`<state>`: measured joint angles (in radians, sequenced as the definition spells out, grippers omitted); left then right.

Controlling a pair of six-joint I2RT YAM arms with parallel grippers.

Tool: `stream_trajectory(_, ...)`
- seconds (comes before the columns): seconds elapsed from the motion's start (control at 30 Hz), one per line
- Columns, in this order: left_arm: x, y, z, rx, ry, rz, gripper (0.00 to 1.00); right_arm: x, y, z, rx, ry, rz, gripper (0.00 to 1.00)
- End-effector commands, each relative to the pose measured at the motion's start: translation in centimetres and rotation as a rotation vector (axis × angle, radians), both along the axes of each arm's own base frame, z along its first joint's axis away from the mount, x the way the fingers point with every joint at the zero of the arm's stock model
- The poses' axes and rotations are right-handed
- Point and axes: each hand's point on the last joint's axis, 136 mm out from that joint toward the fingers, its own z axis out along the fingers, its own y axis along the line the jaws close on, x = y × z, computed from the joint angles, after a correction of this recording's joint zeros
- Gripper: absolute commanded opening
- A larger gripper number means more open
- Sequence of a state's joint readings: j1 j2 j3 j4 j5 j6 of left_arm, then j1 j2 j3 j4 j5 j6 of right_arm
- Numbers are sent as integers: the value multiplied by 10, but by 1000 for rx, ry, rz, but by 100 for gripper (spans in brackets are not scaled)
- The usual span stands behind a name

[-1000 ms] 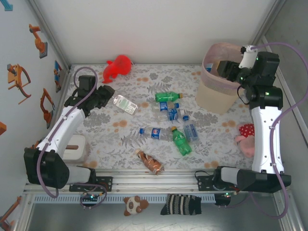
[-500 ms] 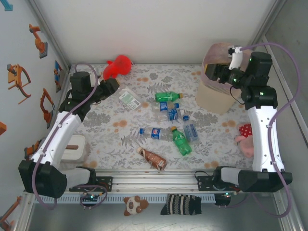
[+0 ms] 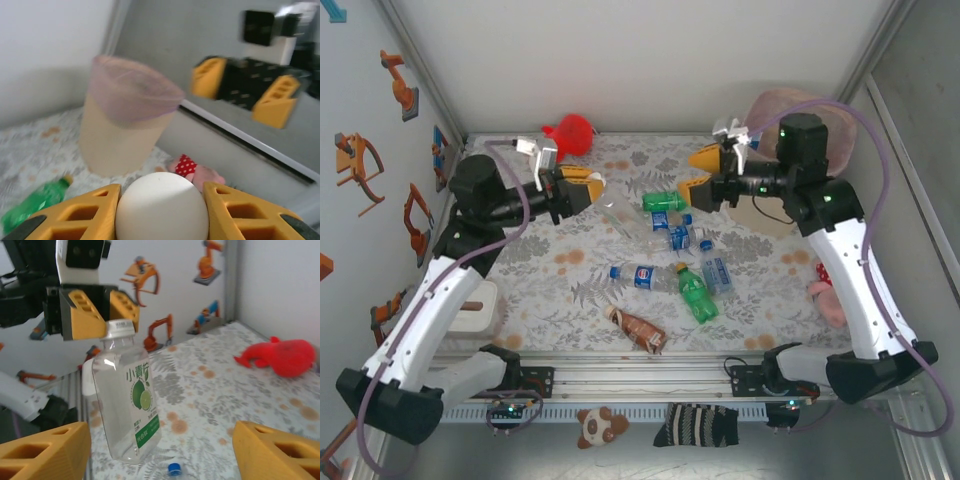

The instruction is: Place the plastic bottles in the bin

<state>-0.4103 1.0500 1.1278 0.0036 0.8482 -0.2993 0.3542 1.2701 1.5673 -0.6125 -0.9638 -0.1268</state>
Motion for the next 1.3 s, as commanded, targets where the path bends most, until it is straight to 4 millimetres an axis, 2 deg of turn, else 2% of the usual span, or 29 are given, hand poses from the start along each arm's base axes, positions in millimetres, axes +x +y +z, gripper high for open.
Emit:
stream_trajectory(0.0,-42,-1,35,-38,-267,-146,0,-28,19,3,-4,-84,175,78)
stream_trajectory(0.17,-70,-3,48,-51,-344,-238,0,-55,44,1,-5,-130,324,85)
stream_trajectory(0.27,-78,-5,51,-55,-362,-269,0,-71,56,5,15,-134,402,97)
stream_trajectory(0.47,-86,-7,57,-65,-388,-297,0,-82,77,0,11,-86,489,99)
stream_trajectory(0.73,-89,-8,61,-73,-410,-303,0,-88,90,-23,-25,-2,551,95)
stream_trajectory(1.0,-88,-8,61,-75,-413,-298,0,-93,91,-31,-38,21,576,77)
stream_trajectory(1.17,-87,-7,61,-77,-414,-279,0,-95,89,-26,-30,7,578,68)
stream_trajectory(1.27,-84,-6,60,-77,-414,-256,15,-95,88,-23,-32,-5,569,65)
